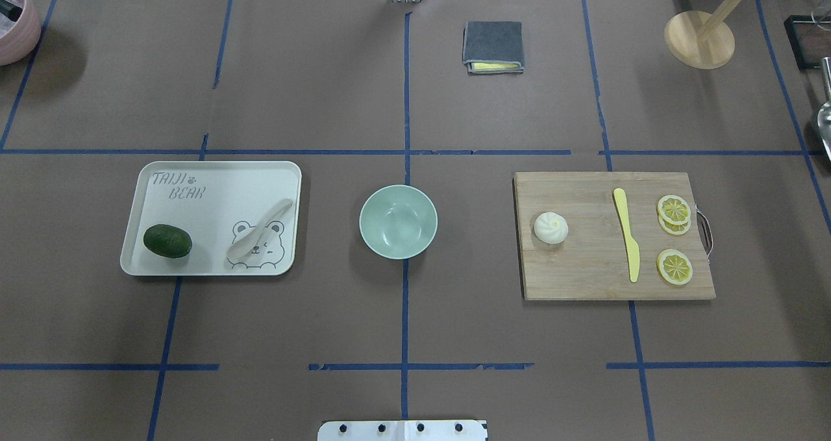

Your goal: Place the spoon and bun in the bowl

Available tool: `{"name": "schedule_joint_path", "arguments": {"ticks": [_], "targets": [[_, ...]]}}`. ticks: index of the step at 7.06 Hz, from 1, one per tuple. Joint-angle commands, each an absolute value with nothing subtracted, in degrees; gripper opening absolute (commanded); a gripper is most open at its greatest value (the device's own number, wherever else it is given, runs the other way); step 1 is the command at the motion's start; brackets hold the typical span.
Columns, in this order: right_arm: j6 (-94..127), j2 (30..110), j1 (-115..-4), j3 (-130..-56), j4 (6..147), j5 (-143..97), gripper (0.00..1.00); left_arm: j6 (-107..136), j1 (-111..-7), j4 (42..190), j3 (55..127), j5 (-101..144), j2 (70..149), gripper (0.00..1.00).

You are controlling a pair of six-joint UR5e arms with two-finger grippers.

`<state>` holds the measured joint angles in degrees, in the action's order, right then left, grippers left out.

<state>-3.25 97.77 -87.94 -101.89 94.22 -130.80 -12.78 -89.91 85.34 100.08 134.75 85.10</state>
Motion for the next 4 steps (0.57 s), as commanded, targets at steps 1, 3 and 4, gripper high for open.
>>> {"name": "schedule_joint_path", "arguments": {"ticks": [1,3,4], "targets": [[-3.1,97.1,-86.4,-102.0,94.2,-131.4,1.00,-12.8,-89.5,90.1,101.2,134.6,85.3,1.00],[-3.1,92.5,-86.0,-101.6,94.0,-131.0,1.00,-12.7,-86.8,100.4,100.7,134.7,86.7,1.00],[-2.9,91.7,-86.0,-101.5,91.1,-131.1,1.00,-12.4,-86.6,108.2,99.9,135.0,87.0,1.00]]}}
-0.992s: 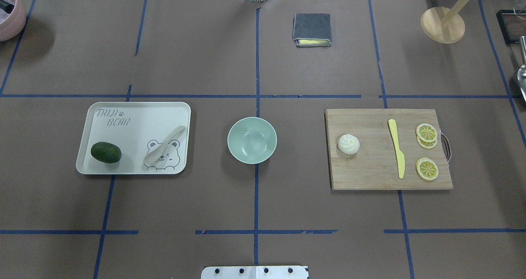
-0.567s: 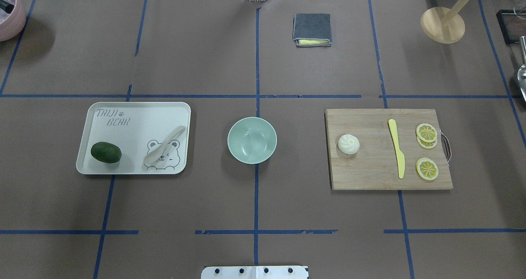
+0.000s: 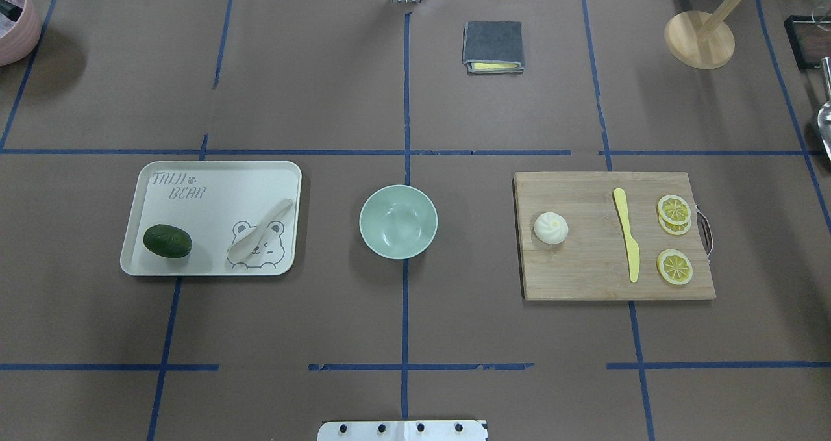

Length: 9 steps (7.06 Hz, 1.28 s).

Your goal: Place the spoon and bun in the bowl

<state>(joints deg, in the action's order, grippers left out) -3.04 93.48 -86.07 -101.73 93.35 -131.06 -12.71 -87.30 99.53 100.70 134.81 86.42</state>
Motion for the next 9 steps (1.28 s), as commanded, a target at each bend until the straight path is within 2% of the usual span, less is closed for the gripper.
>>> {"name": "schedule_joint_path", "arguments": {"ticks": [1,2,3,5,7,9], "targets": [[-2.7,91.6,-86.0,-101.9,89.5,-131.2,1.00,-12.4,-86.3,115.7,99.9,139.3,87.4,1.00],[-2.3,91.7,-86.0,-102.0,89.5,-131.4,1.00,-12.2,-85.8,125.7,99.4,142.4,87.5,1.00],[-2.3,92.0,-86.0,-102.1,89.4,-131.4,1.00,-12.1,-85.1,133.6,95.5,142.9,89.7,1.00],[-2.4,92.3,-86.0,-102.1,89.4,-131.4,1.00,3.1,-80.5,133.9,94.5,145.4,97.1,1.00],[-2.4,92.4,-86.0,-101.9,89.4,-131.4,1.00,9.0,-74.2,133.0,95.4,137.7,100.2,1.00],[-2.5,92.5,-86.0,-101.8,89.4,-131.4,1.00,18.9,-62.6,132.5,99.3,124.9,101.2,1.00]]}}
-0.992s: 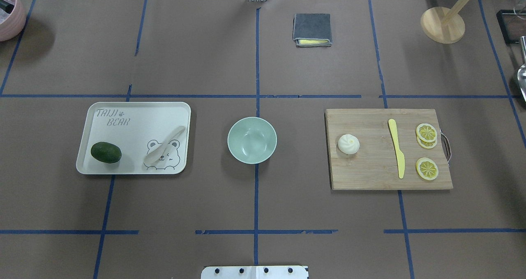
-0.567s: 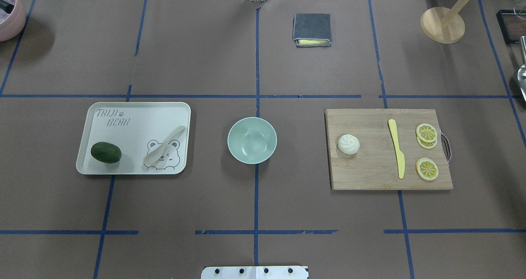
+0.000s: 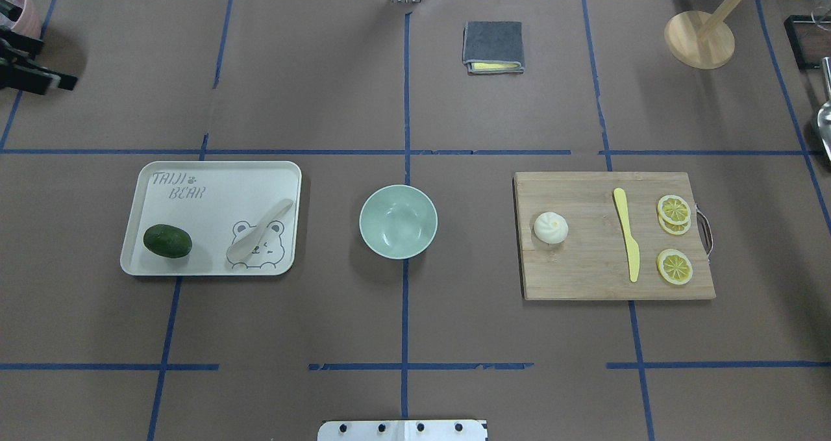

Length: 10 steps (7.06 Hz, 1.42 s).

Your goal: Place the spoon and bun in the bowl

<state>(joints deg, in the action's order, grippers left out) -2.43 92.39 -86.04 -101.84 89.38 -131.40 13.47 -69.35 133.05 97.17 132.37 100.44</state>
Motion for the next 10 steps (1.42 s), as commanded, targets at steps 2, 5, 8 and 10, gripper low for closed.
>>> {"name": "schedule_joint_path", "arguments": {"ticks": [2,5,8,10], "targets": [[-2.5,92.5,-86.0,-101.6,89.4,-131.4,1.00,22.1,-55.2,121.6,99.7,123.3,107.2,1.00],[-2.4,92.5,-86.0,-101.4,89.4,-131.4,1.00,31.3,-42.5,115.0,100.3,109.6,109.4,1.00],[-2.4,92.9,-86.0,-101.4,89.4,-131.4,1.00,40.6,-35.1,115.4,100.0,103.9,109.5,0.82],[-2.4,92.9,-86.0,-101.5,89.4,-131.4,1.00,40.3,-34.2,115.6,98.0,104.0,109.6,0.74]]}}
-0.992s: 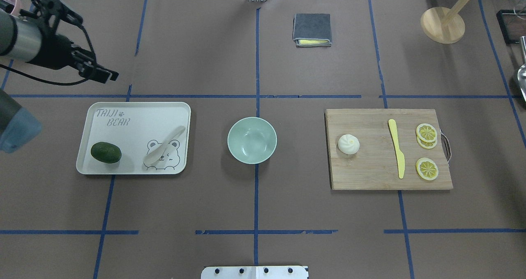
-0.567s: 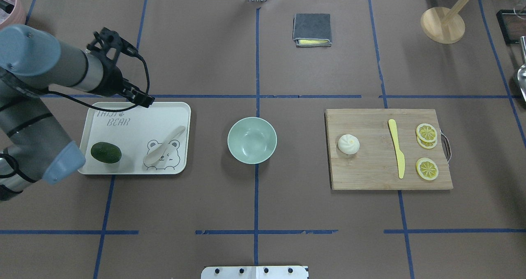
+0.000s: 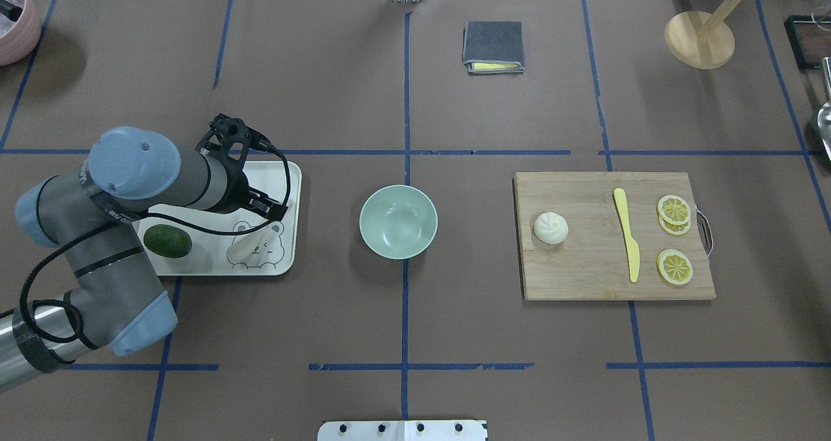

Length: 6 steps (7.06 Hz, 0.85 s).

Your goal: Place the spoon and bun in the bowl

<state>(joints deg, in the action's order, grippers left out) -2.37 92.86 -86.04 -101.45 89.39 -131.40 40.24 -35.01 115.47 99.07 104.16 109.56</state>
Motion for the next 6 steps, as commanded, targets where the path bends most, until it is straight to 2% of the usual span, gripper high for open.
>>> {"name": "schedule_joint_path", "arguments": {"ticks": [1,2,6], "targets": [[-2.4,92.9,-86.0,-101.4,89.4,-131.4,1.00,40.3,-33.9,115.7,97.3,104.0,109.9,0.74],[-2.4,92.9,-86.0,-101.4,89.4,-131.4,1.00,40.3,-33.3,115.8,96.3,104.0,110.5,0.74],[-2.5,92.9,-86.0,-101.4,89.4,-131.4,1.00,40.3,-32.7,115.8,96.1,104.0,110.6,0.44]]}}
